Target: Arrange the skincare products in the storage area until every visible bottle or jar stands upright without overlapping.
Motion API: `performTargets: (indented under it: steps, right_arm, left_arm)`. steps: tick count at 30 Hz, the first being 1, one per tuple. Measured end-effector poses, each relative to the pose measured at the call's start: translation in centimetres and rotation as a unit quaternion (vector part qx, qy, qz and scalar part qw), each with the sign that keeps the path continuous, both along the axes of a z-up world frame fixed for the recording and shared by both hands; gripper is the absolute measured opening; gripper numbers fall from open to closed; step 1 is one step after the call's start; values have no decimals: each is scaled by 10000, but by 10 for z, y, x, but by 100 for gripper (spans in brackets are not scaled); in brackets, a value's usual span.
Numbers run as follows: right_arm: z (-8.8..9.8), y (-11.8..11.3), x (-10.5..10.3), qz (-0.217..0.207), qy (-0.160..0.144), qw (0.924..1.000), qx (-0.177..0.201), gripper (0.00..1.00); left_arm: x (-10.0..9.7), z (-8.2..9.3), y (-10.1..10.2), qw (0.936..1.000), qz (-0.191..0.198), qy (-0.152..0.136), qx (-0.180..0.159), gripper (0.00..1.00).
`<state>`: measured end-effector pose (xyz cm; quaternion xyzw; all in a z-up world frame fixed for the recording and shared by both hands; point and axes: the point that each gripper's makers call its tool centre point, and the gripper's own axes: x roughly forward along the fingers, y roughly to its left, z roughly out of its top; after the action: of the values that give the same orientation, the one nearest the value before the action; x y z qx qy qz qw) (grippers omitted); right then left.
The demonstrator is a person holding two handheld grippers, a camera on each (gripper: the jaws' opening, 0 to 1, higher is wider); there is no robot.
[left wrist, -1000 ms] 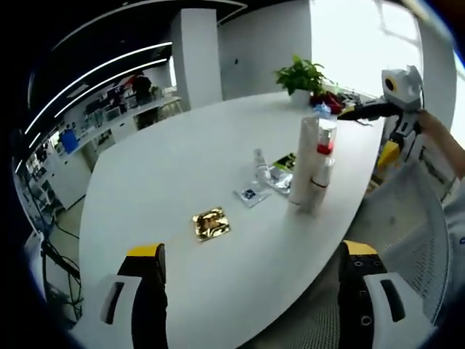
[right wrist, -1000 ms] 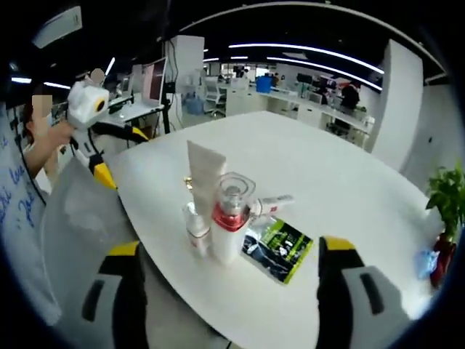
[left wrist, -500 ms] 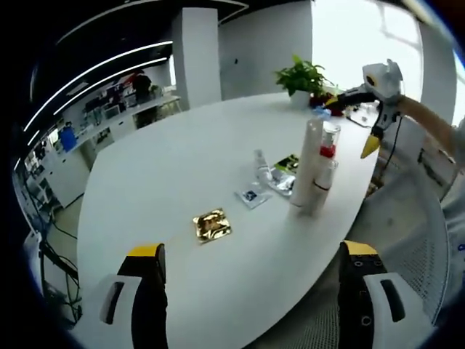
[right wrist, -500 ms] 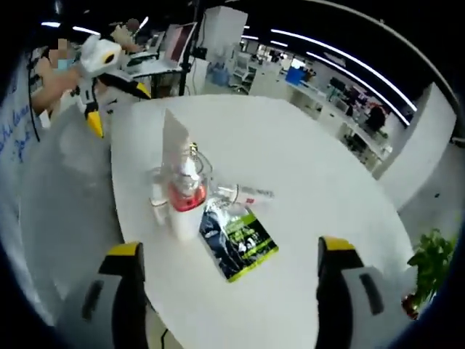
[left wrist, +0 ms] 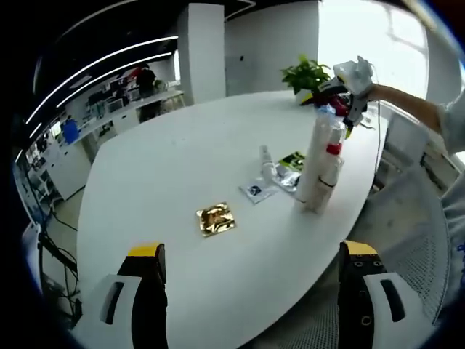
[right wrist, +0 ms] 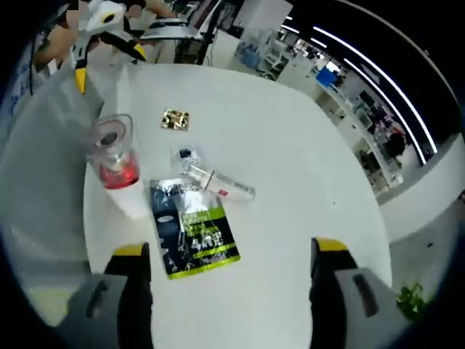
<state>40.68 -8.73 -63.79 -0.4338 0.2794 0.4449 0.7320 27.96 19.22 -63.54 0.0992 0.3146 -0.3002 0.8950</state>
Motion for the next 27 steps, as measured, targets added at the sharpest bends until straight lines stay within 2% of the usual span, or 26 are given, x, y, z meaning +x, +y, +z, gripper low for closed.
performTargets:
  steps: [5, 9, 11, 14, 15, 19, 21, 22, 24, 27]
  right_arm:
    - [-4, 14, 18, 235, 20, 9997, -62, 77]
    - [-6, 31, 30, 643, 74, 9977, -179, 60]
    - [-7, 39, 36, 728, 165, 9971, -140, 56]
    - [-13, 52, 38, 968, 371, 9945, -118, 52]
    - [-17, 58, 36, 1173, 520, 9917, -118, 52]
    - [-33, 64, 32, 1273, 994, 9860, -416, 52]
    - [-39, 70, 31, 1303, 1165, 9837, -416, 54]
    - [-43, 72, 29, 1422, 1275, 9802, -514, 52]
    - [-48, 76, 35, 1476, 1188, 9799, -622, 49]
    - [-57, 83, 38, 1569, 1261, 9763, -796, 48]
  left_arm:
    - [3, 2, 0, 10000, -31, -26, 14, 97]
    - [3, 1, 0, 10000, -17, -1, -9, 97]
    - [3, -1, 1, 10000, -15, 21, -13, 97]
    - [3, -5, 2, 10000, -9, 76, 1, 97]
    - [3, -7, 2, 9999, -7, 109, 10, 97]
    - [3, -7, 4, 9999, 30, 124, -5, 97]
    - [4, -7, 4, 9999, 53, 123, -29, 96]
    - [4, -8, 5, 9999, 70, 136, -32, 96]
    - [3, -11, 6, 9998, 93, 188, -23, 96]
    - [2, -12, 6, 9997, 104, 213, -31, 96]
